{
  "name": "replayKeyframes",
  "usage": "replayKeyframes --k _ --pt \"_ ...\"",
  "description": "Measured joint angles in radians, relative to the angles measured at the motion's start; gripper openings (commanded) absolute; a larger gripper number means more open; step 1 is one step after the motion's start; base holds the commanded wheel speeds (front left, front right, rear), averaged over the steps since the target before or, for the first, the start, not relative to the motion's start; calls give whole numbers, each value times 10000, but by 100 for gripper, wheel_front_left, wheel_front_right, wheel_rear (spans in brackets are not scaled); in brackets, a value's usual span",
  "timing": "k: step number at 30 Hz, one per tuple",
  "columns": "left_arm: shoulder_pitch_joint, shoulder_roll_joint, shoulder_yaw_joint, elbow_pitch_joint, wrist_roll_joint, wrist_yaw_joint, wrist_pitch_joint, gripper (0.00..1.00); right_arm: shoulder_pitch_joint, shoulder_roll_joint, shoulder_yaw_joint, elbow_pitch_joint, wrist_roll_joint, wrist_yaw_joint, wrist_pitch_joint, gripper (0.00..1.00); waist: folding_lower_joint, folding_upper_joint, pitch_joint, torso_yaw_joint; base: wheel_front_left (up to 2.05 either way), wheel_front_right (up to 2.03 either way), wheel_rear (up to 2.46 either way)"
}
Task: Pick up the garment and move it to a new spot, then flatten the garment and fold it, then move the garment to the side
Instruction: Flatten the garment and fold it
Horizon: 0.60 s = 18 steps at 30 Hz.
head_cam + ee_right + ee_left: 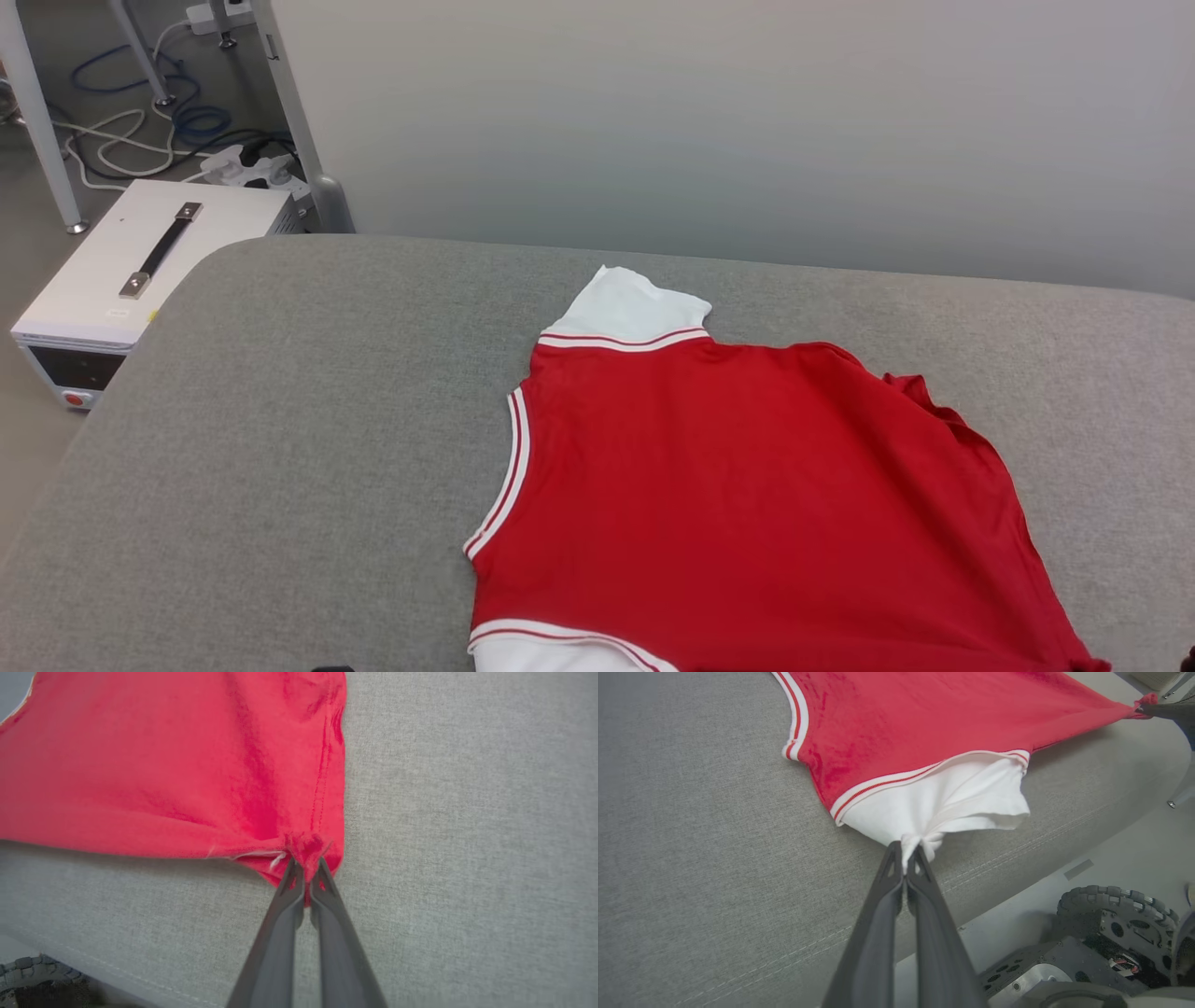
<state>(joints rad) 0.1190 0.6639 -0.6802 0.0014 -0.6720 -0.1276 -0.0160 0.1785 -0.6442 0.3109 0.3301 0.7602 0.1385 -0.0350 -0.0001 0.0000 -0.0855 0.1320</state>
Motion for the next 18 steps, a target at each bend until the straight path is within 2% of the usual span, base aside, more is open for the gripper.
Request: replayKeyframes --k 8,14,18 --pt "482 529 -174 -823 -276 10 324 0 1553 79 -1020 -1576 -77 0 890 0 0 0 98 -92 0 0 0" --pt "309 593 186 -1143 -324 98 73 0 1699 146 -1747 -2523 -500 0 1166 0 0 0 328 -146 0 0 0" --pt "-351 573 458 -1269 -313 100 -19 0 1609 236 -2056 -3055 -711 0 1400 0 0 0 573 -160 0 0 0"
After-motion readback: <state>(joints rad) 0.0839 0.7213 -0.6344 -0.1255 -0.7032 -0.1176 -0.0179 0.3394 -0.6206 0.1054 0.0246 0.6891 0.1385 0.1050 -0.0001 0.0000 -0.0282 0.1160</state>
